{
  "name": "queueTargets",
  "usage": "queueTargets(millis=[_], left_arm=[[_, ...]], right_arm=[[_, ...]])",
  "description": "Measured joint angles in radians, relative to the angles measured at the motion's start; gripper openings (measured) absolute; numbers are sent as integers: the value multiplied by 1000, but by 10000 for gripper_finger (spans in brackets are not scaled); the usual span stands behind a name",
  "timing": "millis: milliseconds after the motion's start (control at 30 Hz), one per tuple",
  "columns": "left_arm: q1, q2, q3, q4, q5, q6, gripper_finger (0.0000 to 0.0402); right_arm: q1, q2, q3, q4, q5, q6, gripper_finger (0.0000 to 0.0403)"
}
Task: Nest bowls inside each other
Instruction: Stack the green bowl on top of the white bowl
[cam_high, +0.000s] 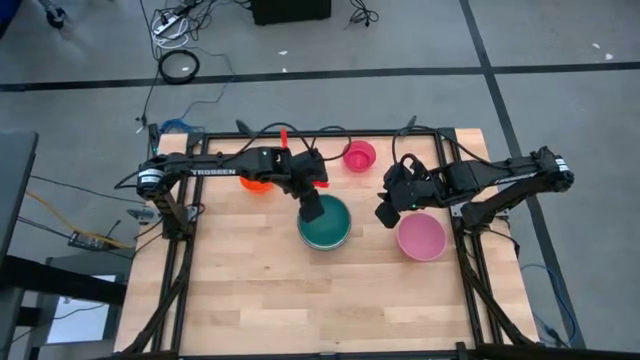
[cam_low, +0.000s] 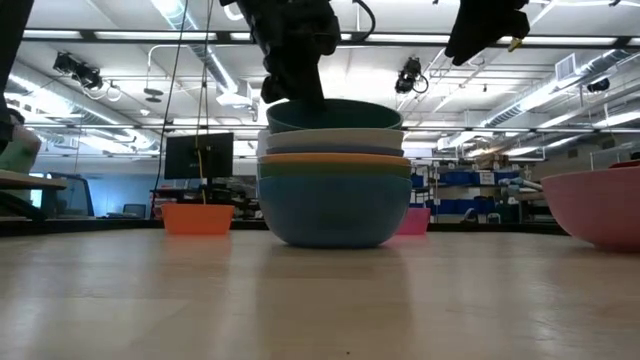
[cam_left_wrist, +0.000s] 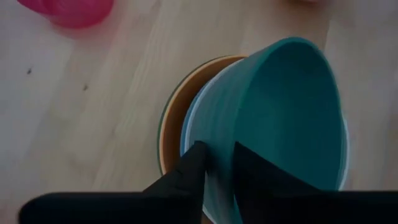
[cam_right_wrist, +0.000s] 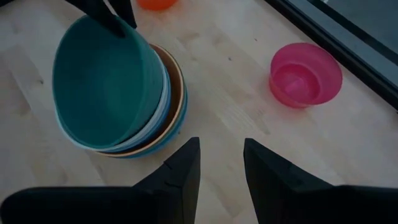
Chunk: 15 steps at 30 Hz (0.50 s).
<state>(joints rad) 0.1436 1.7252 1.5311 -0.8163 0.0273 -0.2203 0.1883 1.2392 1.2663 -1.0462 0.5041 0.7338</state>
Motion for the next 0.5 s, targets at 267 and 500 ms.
queueTargets(millis=[267, 500], left_arm=[[0, 0, 0, 6, 0, -1, 142], [0, -6, 1, 5, 0, -1, 164]], right_arm=[[0, 0, 0, 0, 0, 0, 112], [0, 0, 0, 0, 0, 7, 112]])
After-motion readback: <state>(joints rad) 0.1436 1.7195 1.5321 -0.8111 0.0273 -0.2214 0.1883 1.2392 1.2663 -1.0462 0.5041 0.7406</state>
